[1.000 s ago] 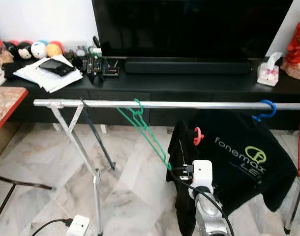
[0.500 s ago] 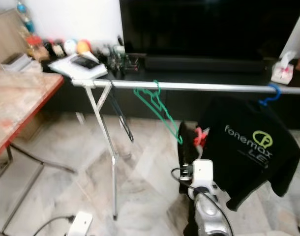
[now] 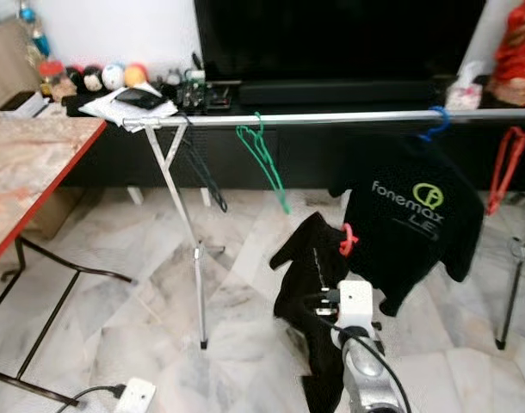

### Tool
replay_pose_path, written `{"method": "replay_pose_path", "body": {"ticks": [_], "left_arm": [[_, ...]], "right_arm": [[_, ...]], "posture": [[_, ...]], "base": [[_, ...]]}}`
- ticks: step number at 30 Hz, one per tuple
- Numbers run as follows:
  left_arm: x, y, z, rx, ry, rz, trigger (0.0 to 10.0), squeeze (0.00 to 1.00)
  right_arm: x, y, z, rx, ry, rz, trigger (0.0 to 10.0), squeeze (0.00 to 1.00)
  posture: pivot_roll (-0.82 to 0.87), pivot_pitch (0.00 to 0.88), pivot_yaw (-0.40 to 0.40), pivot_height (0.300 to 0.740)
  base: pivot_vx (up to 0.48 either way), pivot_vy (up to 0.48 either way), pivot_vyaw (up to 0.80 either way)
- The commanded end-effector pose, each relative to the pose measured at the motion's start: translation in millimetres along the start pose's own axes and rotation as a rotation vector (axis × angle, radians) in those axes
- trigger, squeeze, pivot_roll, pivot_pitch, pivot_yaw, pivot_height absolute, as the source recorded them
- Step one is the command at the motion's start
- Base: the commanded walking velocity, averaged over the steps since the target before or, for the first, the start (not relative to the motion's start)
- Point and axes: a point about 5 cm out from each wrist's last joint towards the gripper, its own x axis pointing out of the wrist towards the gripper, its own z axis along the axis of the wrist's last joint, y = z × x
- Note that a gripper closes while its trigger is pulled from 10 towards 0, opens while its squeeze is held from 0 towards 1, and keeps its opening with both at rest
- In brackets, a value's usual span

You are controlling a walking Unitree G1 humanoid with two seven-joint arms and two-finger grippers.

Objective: Hang hanger

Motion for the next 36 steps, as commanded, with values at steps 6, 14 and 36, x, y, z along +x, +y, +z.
{"method": "replay_pose_path", "body": {"ticks": [6,14,36], "left_arm": [[-3.1,4.2,-17.6,0.010,0.063,0.008,10.0,0.00],[-3.1,4.1,-17.3,0.013,0.062,0.008,10.0,0.00],[-3.2,5.8,-17.4,0.015,0.064,0.010,10.0,0.00]], "right_arm": [[2.8,3.6,6.7,0.009,-0.028,0.008,10.0,0.00],[3.0,5.6,6.5,0.010,-0.026,0.009,10.0,0.00],[2.3,6.1,5.7,0.010,-0.026,0.003,10.0,0.00]], "posture": [[-0.13,0.000,-0.004,0.740],[-0.13,0.000,-0.002,0.740],[-0.13,0.000,0.002,0.740]], "base": [[-0.335,0.000,0.00],[-0.335,0.000,0.00],[-0.331,0.000,0.00]]}}
